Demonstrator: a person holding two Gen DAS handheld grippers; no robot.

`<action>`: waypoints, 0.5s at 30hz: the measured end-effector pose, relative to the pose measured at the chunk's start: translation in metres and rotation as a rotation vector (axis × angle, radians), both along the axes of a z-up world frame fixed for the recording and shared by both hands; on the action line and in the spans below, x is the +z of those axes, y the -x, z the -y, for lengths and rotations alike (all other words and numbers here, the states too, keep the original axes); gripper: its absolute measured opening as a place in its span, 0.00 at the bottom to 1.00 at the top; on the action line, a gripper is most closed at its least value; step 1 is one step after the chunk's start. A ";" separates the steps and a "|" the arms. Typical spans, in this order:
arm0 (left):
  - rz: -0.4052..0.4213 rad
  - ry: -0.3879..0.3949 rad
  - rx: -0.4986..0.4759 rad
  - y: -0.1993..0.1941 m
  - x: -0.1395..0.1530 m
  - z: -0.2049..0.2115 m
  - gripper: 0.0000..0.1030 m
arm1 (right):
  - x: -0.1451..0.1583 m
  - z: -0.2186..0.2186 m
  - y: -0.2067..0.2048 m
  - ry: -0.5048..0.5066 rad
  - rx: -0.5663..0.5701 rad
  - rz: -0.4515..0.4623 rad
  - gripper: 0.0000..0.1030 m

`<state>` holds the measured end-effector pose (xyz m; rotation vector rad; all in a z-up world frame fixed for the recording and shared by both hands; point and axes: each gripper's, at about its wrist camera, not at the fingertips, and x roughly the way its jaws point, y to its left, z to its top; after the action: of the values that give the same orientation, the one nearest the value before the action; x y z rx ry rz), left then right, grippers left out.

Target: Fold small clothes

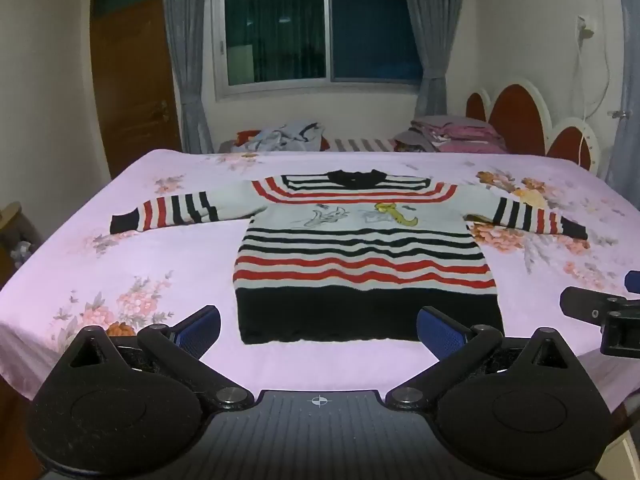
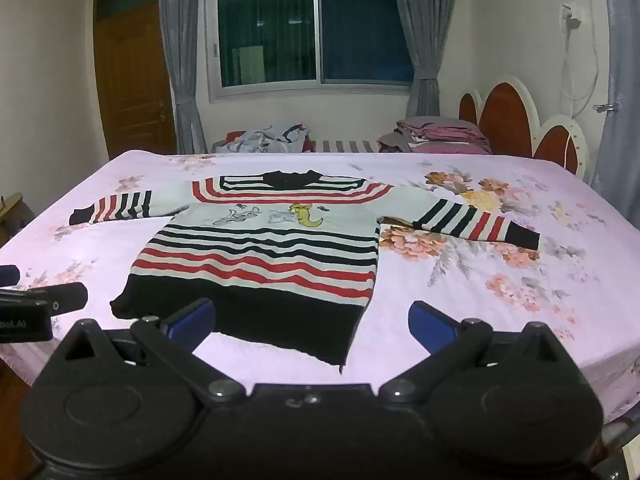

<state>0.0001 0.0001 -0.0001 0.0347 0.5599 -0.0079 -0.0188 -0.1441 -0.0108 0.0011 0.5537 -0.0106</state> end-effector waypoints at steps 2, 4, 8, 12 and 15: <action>0.001 -0.002 0.005 0.000 0.000 -0.002 1.00 | 0.000 0.000 -0.001 0.001 -0.002 -0.002 1.00; 0.018 -0.012 0.006 0.002 0.000 -0.002 1.00 | 0.001 0.000 -0.001 0.002 -0.003 -0.002 1.00; 0.018 -0.025 0.003 0.003 0.005 0.011 1.00 | 0.002 0.004 0.002 -0.006 -0.010 0.003 1.00; 0.014 -0.018 0.002 0.006 0.007 0.011 1.00 | 0.003 0.008 0.002 -0.018 -0.011 -0.005 1.00; 0.003 -0.012 0.000 0.000 0.006 0.008 1.00 | 0.003 0.008 0.003 -0.017 -0.012 -0.008 1.00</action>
<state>0.0004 -0.0076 0.0064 0.0468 0.5572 -0.0045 -0.0214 -0.1517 -0.0083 0.0212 0.5616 -0.0174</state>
